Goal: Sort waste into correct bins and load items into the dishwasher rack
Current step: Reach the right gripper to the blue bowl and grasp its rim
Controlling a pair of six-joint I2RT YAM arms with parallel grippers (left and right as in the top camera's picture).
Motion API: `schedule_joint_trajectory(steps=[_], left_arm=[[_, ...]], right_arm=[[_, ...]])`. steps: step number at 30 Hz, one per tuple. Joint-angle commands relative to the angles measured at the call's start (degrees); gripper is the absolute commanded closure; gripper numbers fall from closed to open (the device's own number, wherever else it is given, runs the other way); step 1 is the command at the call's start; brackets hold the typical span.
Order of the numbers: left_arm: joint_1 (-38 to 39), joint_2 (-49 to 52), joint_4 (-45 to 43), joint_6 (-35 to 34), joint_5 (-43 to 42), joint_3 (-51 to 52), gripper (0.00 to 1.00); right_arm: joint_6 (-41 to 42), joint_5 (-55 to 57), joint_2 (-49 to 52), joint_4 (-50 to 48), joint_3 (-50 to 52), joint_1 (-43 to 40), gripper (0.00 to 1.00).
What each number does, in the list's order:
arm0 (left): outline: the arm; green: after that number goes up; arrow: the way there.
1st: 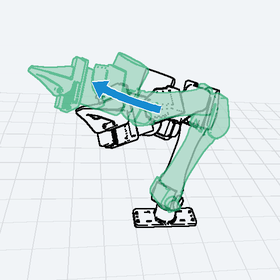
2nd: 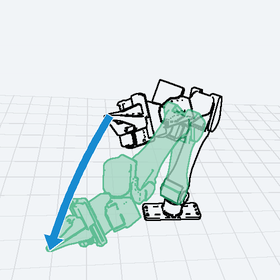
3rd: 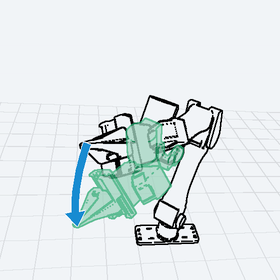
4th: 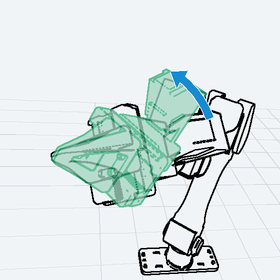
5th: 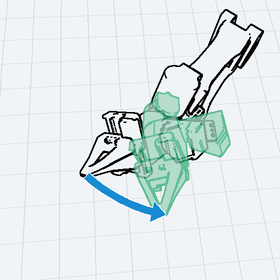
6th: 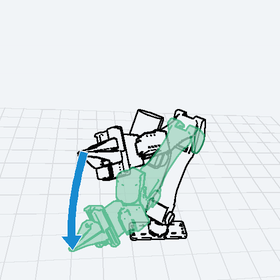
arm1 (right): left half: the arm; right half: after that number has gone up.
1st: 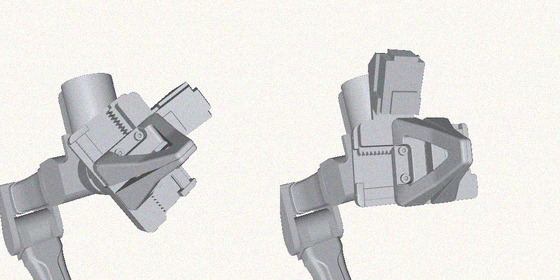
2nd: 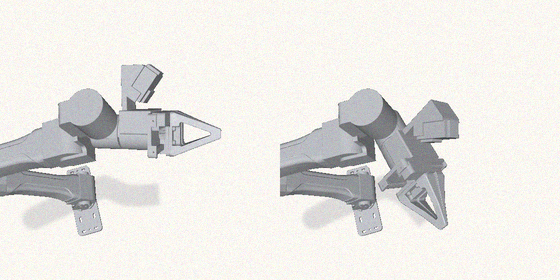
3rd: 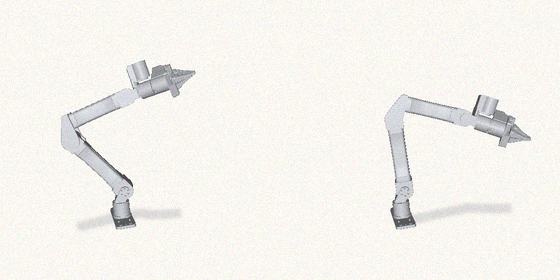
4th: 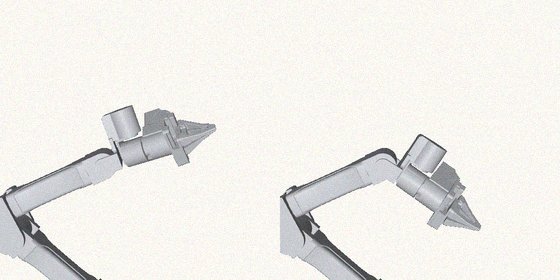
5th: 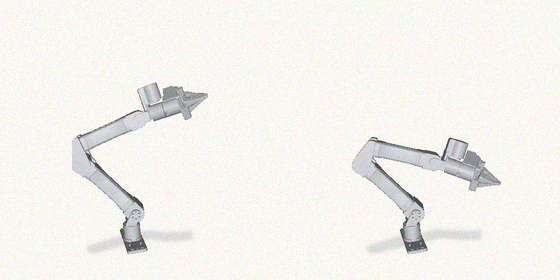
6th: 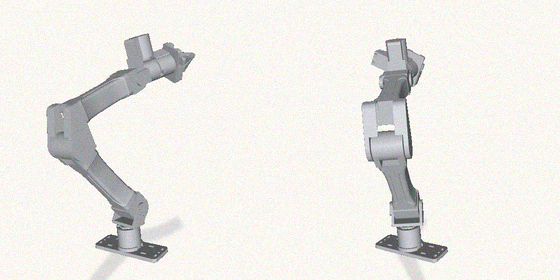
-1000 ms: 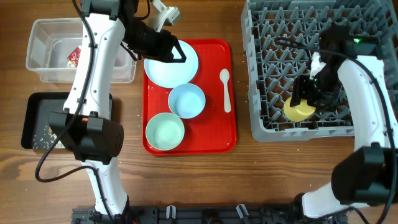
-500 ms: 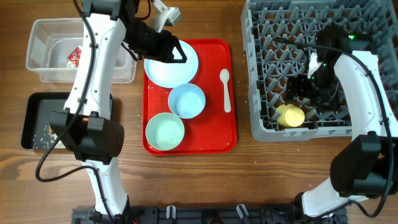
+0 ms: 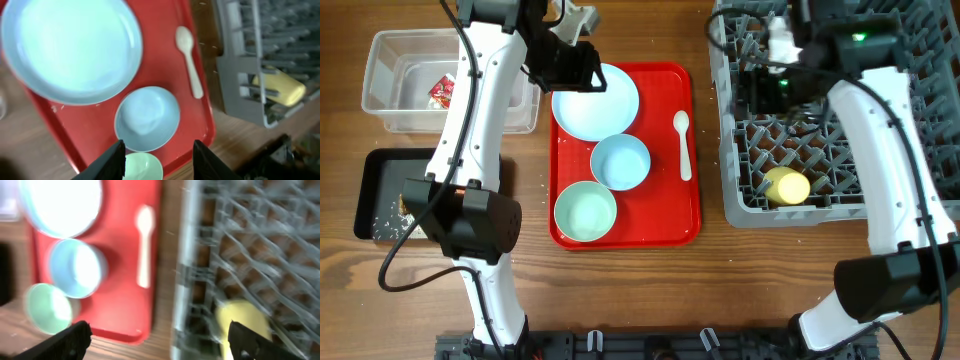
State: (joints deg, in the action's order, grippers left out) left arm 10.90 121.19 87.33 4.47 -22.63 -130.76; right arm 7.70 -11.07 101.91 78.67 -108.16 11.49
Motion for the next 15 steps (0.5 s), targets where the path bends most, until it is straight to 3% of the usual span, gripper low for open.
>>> schedule_joint_trajectory(steps=[1,5,10,15], left_arm=[[0.5,0.7,-0.2,-10.1,11.6,0.4,0.57],[0.5,0.7,-0.7,-11.2,12.3,0.4,0.55],[0.4,0.7,-2.1,-11.4,15.1,0.4,0.44],[0.1,0.7,-2.5,-11.4,15.3,0.4,0.44]], right_arm=[[0.2,-5.5,0.0,-3.3,-0.6,5.0,0.11],[3.1,-5.4,0.0,-9.0,2.9,9.5,0.14],[7.4,-5.3,0.6,-18.8,12.2,13.2,0.19],[7.7,-5.4,2.8,-24.1,16.8,15.8,0.2]])
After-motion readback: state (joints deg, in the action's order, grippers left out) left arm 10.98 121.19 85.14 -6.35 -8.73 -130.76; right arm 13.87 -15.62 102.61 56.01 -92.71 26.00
